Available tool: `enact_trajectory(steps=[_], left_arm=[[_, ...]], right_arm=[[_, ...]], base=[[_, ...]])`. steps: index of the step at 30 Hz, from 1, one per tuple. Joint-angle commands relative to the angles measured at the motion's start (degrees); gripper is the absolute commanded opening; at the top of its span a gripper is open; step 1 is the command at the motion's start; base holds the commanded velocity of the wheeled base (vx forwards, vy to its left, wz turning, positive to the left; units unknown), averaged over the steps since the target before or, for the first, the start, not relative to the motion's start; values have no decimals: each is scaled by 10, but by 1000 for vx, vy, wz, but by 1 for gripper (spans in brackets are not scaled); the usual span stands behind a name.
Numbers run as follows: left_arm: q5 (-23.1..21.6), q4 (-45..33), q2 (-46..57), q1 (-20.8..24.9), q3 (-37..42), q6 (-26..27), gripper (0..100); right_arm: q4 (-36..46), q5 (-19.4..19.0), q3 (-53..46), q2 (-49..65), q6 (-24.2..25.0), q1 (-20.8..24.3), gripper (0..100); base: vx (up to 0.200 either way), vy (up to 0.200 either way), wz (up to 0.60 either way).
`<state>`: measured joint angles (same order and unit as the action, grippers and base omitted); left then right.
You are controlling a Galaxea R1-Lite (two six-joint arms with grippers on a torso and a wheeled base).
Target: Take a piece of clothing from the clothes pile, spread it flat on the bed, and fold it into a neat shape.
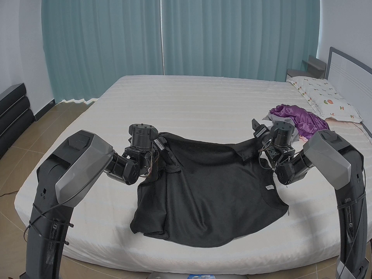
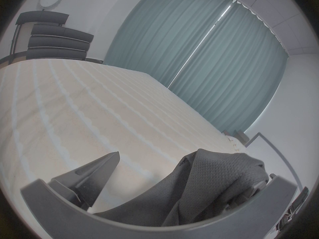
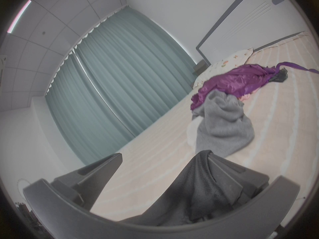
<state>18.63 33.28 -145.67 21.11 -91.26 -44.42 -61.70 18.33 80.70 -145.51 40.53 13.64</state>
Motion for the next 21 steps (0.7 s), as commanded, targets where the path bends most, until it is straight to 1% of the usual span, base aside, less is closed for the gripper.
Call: enact_trajectory(steps=[1, 4, 6, 7, 11, 13, 15, 16, 17, 18, 19, 21], left_arm=[[-6, -31, -3, -5, 19, 29, 100], [-6, -56, -7, -12, 28, 65, 100], [-6, -57, -8, -13, 31, 70, 100], [-10, -61, -3, -16, 39, 72, 100], [-59, -61, 24, -22, 86, 92, 100], [-67, -61, 34, -26, 93, 92, 100], [-74, -55, 47, -39, 81, 86, 100], [-74, -55, 47, -39, 81, 86, 100], [-72, -48, 45, -48, 57, 75, 100], [-66, -43, 42, -54, 25, 44, 100], [-63, -44, 41, -57, 9, 26, 100], [-64, -50, 40, -64, -5, 7, 100]], right_arm=[[16, -21, -54, 14, 0, -2, 100], [19, -44, -85, 27, 1, -2, 100], [19, -52, -97, 35, 1, -2, 100], [21, -63, -115, 46, 1, -3, 100], [18, -106, -164, 83, 4, -3, 100], [15, -110, -172, 90, 9, -3, 100], [12, -112, -177, 117, 47, -6, 100], [12, -112, -177, 117, 47, -6, 100], [9, -111, -167, 129, 72, -14, 100], [2, -108, -153, 138, 99, -22, 100], [2, -105, -147, 141, 111, -26, 100], [2, -105, -150, 139, 113, -32, 100]], base=[[0, 0, 0], [0, 0, 0], [0, 0, 0], [0, 0, 0], [0, 0, 0], [0, 0, 0], [0, 0, 0], [0, 0, 0], [0, 0, 0], [0, 0, 0], [0, 0, 0], [0, 0, 0]])
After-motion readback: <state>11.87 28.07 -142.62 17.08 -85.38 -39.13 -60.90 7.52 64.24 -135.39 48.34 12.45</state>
